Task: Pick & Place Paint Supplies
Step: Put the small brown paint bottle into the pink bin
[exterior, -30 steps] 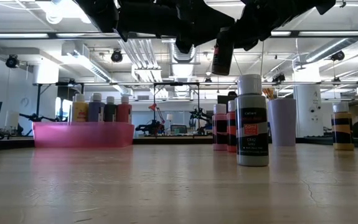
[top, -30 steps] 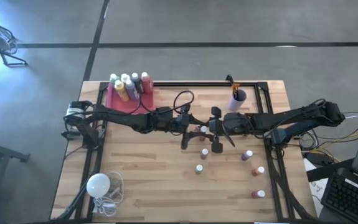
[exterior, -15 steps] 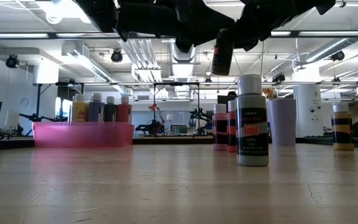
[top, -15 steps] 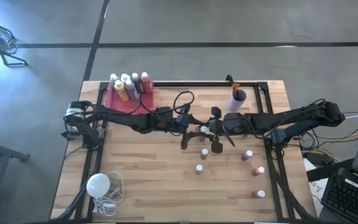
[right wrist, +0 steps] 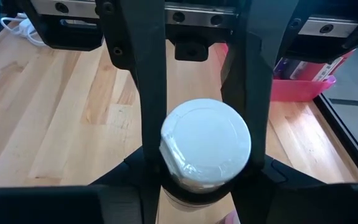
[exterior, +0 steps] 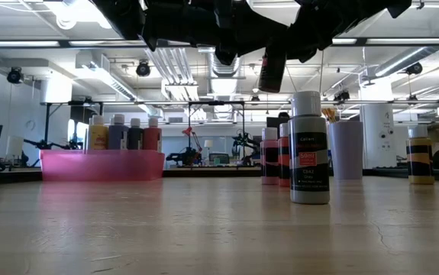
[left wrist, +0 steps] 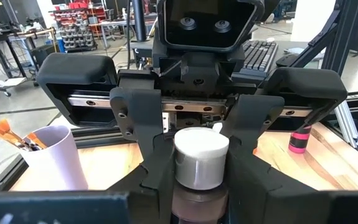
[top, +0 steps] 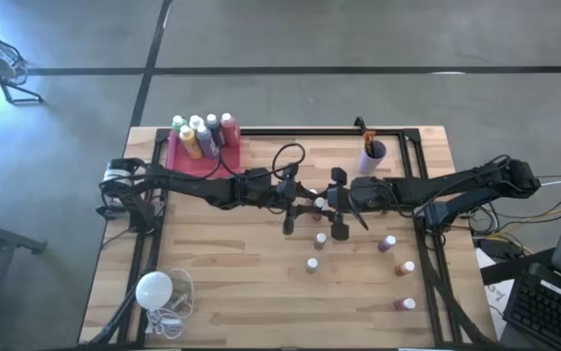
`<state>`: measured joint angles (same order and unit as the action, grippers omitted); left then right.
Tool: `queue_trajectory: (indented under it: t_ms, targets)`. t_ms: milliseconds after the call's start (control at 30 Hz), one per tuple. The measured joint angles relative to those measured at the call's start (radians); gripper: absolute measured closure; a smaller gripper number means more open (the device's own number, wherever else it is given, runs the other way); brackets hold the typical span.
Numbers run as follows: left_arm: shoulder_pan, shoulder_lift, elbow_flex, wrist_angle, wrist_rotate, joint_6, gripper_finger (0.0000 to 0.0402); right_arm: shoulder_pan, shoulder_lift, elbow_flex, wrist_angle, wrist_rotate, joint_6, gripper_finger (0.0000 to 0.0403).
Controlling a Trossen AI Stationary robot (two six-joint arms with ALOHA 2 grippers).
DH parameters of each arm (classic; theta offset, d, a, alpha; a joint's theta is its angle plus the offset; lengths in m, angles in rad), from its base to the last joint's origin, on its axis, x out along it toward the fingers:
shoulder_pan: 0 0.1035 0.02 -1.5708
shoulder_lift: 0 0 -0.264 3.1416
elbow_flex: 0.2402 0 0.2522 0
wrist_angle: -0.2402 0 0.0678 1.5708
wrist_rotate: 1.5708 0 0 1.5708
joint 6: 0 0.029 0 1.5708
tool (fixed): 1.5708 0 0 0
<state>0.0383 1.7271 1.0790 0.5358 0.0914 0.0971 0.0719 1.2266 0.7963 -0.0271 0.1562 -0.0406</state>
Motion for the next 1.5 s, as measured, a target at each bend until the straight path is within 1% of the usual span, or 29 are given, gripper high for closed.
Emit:
queue_trajectory:
  t_ms: [133, 267, 567, 667, 833, 1000, 1133, 1267, 1400, 1500]
  targets:
    - [0.0, 0.0, 0.0, 0.0, -0.002, 0.0, 0.0276, 0.0, 0.0, 0.0, 0.0, 0.0, 0.0, 0.0253]
    - [0.0, 0.0, 0.0, 0.0, -0.002, 0.0, 0.0281, 0.0, 0.0, 0.0, 0.0, 0.0, 0.001, 0.0245]
    - [0.0, 0.001, 0.0, 0.0, -0.002, 0.0, 0.0282, 0.0, 0.0, 0.0, -0.021, -0.003, 0.007, 0.0247]
    - [0.0, 0.001, -0.001, -0.006, -0.002, -0.001, 0.0282, 0.0, 0.0, 0.0, -0.02, -0.002, 0.007, 0.023]
    - [0.0, -0.012, -0.002, -0.05, -0.002, -0.002, 0.0282, 0.0, -0.001, -0.002, -0.022, -0.001, 0.0, 0.0189]
    - [0.001, -0.045, -0.007, -0.161, -0.015, 0.021, 0.0282, 0.0, -0.012, 0.0, -0.004, 0.002, 0.007, 0.0154]
    - [0.0, -0.114, -0.006, -0.232, -0.084, 0.042, 0.0282, 0.0, -0.018, -0.001, -0.018, 0.004, 0.015, 0.0138]
    - [0.0, -0.177, -0.006, -0.327, -0.163, 0.053, 0.0282, 0.0, -0.029, -0.001, -0.022, 0.012, 0.017, 0.0132]
    - [0.001, -0.251, -0.006, -0.417, -0.261, 0.058, 0.0282, -0.001, -0.031, -0.002, -0.052, 0.078, 0.032, 0.014]
    - [0.0, -0.29, -0.006, -0.495, -0.347, 0.059, 0.0282, -0.001, -0.032, -0.003, -0.074, 0.104, 0.038, 0.0152]
